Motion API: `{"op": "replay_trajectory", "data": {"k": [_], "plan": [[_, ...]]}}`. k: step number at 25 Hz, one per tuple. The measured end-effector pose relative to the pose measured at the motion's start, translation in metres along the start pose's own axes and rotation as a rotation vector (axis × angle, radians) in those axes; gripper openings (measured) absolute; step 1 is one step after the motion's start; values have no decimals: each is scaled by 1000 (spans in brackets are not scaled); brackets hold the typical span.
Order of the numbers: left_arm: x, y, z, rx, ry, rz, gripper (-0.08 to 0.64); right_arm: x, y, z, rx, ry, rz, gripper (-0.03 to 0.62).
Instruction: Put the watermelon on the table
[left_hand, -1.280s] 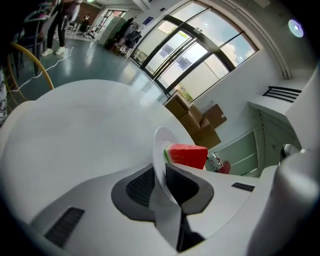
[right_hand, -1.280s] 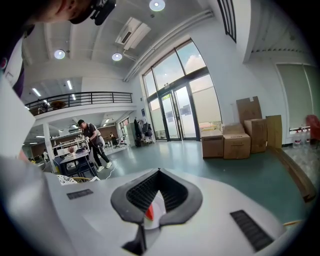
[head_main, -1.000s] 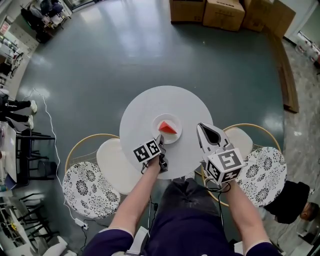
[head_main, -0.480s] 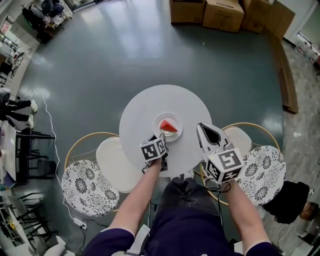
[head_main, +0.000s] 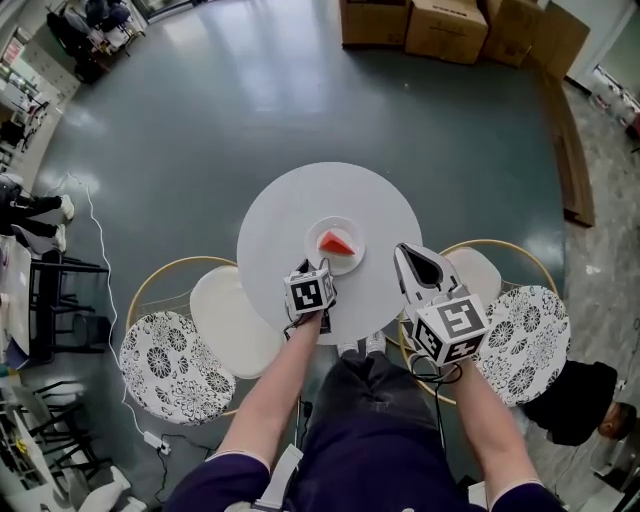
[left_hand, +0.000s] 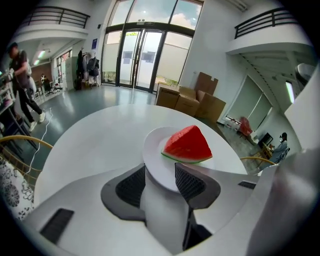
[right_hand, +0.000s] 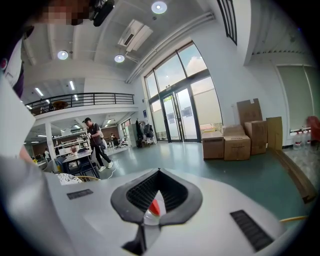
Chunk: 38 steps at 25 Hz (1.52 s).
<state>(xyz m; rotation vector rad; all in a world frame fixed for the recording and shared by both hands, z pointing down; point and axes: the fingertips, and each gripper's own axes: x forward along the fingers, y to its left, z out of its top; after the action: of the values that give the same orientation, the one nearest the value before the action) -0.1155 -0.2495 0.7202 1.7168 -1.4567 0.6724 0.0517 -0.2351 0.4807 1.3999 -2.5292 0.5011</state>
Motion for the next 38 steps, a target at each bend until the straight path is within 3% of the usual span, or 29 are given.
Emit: {"op": "replay_trajectory", "data": {"k": [7, 14, 20, 28, 32, 34, 38], "plan": [[-23, -1, 11, 37, -43, -25, 172, -6, 6, 3, -1, -12, 17, 5], [-79, -26, 43, 192, -171, -108, 170, -12, 14, 23, -23, -49, 52, 5], [-146, -61, 65, 331, -280, -228, 170, -11, 30, 39, -50, -74, 93, 5], [-222, -94, 95, 350, -446, -338, 169, -16, 57, 57, -85, -101, 184, 5], [-255, -105, 104, 400, -518, -347, 166, -21, 72, 69, -113, -124, 230, 5], [-268, -108, 106, 408, -540, -355, 111, -25, 79, 78, -122, -142, 247, 5], [-288, -112, 110, 397, -573, -365, 71, -29, 89, 94, -132, -174, 277, 5]]}}
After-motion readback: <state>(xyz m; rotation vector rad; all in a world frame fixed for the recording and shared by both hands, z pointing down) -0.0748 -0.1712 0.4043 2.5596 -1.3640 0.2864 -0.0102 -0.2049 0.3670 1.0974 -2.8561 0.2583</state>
